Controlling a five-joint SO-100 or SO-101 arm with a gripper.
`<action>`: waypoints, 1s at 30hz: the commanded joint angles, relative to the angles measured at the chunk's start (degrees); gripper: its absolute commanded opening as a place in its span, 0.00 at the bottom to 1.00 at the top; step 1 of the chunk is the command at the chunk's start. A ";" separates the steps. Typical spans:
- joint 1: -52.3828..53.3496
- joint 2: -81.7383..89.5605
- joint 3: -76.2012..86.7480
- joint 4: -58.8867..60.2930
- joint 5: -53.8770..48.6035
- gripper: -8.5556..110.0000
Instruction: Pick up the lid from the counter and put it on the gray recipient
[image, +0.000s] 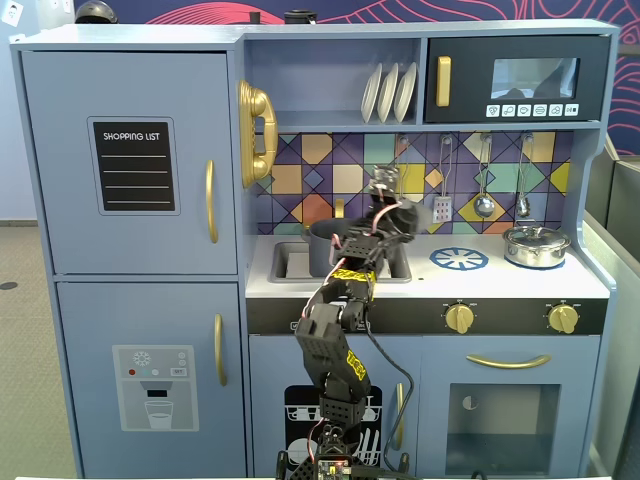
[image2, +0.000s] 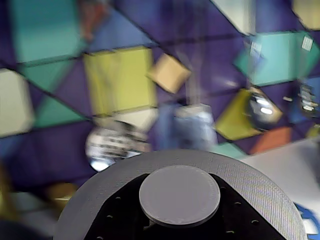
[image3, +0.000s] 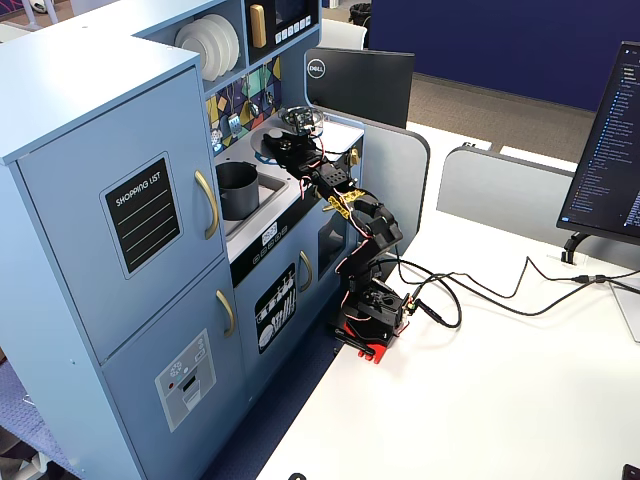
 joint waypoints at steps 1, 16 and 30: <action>-5.80 6.24 -4.39 3.08 1.14 0.07; -15.38 1.23 -0.97 2.29 -3.08 0.07; -17.67 -6.33 -3.25 0.88 -3.43 0.07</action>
